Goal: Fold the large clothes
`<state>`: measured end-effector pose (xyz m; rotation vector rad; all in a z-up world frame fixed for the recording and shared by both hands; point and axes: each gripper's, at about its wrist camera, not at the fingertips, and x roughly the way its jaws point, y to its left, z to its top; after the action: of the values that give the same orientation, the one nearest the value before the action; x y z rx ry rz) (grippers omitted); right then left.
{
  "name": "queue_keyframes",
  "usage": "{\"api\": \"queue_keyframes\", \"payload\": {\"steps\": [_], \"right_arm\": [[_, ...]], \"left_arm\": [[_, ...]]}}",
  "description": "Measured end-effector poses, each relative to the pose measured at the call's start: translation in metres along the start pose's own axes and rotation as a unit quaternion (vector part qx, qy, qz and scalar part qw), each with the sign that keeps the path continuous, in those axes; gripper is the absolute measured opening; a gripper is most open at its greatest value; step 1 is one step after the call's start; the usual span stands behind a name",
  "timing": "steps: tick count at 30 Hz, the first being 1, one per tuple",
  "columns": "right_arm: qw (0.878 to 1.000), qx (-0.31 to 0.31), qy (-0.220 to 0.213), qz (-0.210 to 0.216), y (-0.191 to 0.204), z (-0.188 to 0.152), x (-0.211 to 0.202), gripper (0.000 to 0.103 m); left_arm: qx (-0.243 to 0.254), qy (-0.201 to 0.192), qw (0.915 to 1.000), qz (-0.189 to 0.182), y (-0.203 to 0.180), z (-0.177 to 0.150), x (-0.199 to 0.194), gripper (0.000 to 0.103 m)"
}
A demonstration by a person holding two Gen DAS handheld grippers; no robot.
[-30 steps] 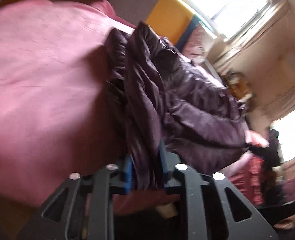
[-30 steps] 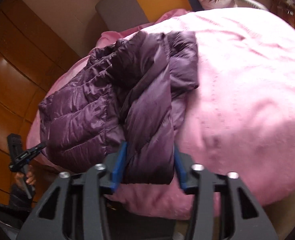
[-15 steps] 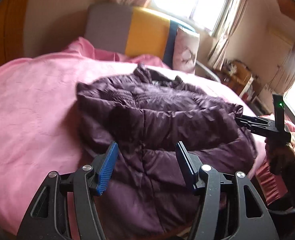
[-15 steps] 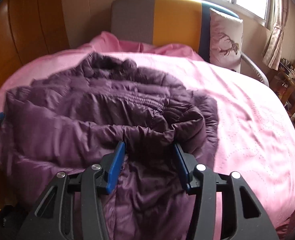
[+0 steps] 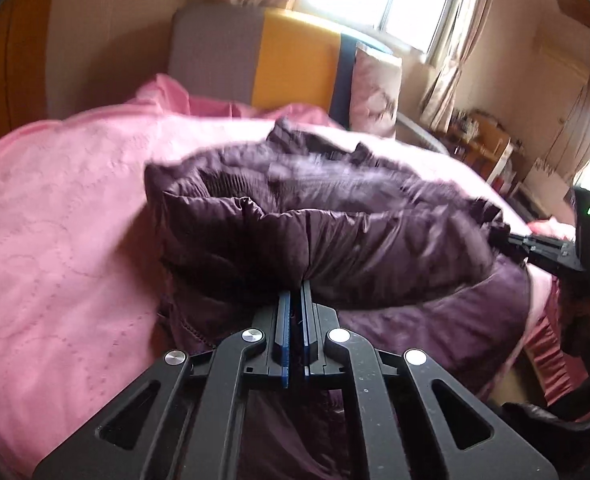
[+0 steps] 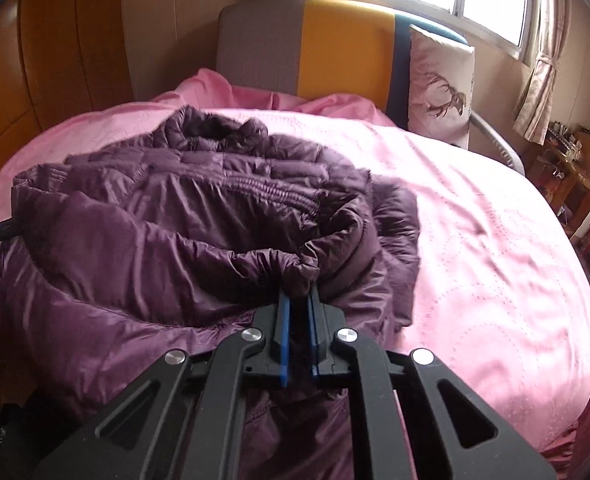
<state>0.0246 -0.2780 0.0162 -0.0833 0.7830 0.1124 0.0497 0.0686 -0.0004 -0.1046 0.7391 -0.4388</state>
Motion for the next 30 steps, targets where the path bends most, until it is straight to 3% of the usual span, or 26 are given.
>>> {"api": "queue_keyframes", "payload": {"steps": [8, 14, 20, 30], "right_arm": [[0.997, 0.02, -0.078, 0.001, -0.006, 0.018, -0.06, 0.006], [0.994, 0.041, -0.097, -0.007, -0.013, 0.048, -0.051, 0.006], [0.994, 0.067, -0.081, -0.034, -0.021, 0.07, -0.007, 0.006], [0.993, 0.108, 0.024, -0.037, -0.04, 0.073, 0.097, 0.006]], "left_arm": [[0.001, -0.079, 0.9967, -0.016, -0.011, 0.026, -0.049, 0.003], [-0.009, -0.097, 0.9951, -0.013, -0.002, 0.058, -0.032, 0.003], [-0.024, -0.071, 0.9972, -0.004, 0.009, 0.083, 0.014, 0.002], [-0.065, 0.033, 0.9973, 0.009, 0.038, 0.084, 0.104, 0.002]]}}
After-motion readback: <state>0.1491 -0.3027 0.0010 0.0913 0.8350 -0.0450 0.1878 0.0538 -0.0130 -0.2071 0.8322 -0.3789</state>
